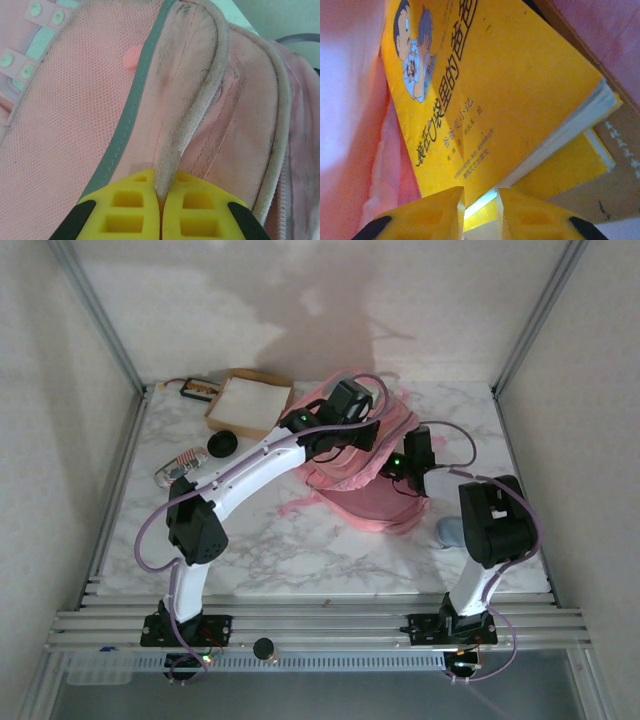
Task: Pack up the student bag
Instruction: Place the book in the student bag, then close the student bag at the center of the table, then rotate the student bag at the center of the table.
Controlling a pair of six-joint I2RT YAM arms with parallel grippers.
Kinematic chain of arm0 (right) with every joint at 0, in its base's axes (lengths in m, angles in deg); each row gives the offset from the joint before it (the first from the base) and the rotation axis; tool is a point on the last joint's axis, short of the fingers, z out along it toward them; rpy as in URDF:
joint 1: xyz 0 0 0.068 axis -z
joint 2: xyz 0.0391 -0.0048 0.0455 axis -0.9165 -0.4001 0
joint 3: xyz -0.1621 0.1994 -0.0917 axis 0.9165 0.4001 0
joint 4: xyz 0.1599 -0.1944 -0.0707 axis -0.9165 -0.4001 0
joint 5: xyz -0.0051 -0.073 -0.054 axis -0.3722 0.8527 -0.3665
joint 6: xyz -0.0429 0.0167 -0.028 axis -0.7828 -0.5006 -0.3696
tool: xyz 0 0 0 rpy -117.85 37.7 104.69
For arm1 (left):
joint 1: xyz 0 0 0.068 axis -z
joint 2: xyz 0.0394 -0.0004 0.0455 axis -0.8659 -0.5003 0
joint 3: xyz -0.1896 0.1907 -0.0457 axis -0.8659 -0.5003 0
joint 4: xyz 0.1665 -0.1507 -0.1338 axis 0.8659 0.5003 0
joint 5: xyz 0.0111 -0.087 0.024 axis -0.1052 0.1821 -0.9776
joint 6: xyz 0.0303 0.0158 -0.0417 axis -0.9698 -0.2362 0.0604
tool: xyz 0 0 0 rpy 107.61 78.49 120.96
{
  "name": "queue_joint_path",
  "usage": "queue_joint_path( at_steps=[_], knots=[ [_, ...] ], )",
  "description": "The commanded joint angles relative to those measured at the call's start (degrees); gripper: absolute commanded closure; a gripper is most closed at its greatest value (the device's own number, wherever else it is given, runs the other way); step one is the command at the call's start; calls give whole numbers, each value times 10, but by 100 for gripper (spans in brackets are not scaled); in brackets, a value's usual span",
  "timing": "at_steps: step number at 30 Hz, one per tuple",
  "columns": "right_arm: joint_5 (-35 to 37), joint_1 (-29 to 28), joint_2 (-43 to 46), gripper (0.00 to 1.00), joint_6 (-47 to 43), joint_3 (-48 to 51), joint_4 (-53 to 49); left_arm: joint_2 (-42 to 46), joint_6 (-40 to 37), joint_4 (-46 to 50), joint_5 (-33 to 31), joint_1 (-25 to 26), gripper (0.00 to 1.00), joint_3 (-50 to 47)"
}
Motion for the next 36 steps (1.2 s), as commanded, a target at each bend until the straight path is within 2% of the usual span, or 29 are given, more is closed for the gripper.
queue_joint_path(
  at_steps=[1, 3, 6, 8, 12, 15, 17, 19, 22, 23, 25, 27, 29, 32, 36],
  knots=[
    [7, 16, 66, 72, -3, 51, 1, 15, 44, -21, 24, 8, 100, 13],
    [-13, 30, 107, 69, -23, 80, -34, 10, 48, -27, 16, 8, 100, 11],
    [-7, 55, 177, 66, -40, 113, -109, -3, 72, -38, 11, 9, 100, 13],
    [31, 82, 250, 60, -47, 136, -163, -15, 92, -52, 20, 10, 100, 11],
    [70, 147, 369, 59, -60, 151, -249, -54, 107, -53, 64, 11, 100, 20],
    [90, 147, 401, 60, -74, 119, -312, -77, 90, -39, 125, 13, 87, 31],
    [92, 140, 410, 60, -73, 92, -344, -63, 84, -29, 130, 9, 76, 6],
    [103, 109, 410, 60, -84, 59, -367, -21, 93, -51, 128, -3, 55, -52],
    [178, 23, 368, 56, -92, -9, -439, 90, 131, -164, 176, -37, 48, -197],
    [179, 4, 358, 56, -81, -13, -446, 134, 147, -206, 178, -53, 45, -254],
    [191, -36, 353, 56, -55, -4, -447, 200, 168, -234, 138, -86, 40, -335],
    [203, -81, 354, 55, -18, 17, -430, 242, 180, -240, 108, -122, 36, -400],
    [201, -128, 342, 49, 19, 39, -408, 260, 211, -247, 83, -162, 35, -457],
    [185, -182, 321, 48, 57, 73, -362, 253, 248, -272, 91, -206, 35, -512],
    [203, -207, 298, 47, 78, 97, -351, 219, 274, -310, 81, -228, 33, -543]
  ],
)
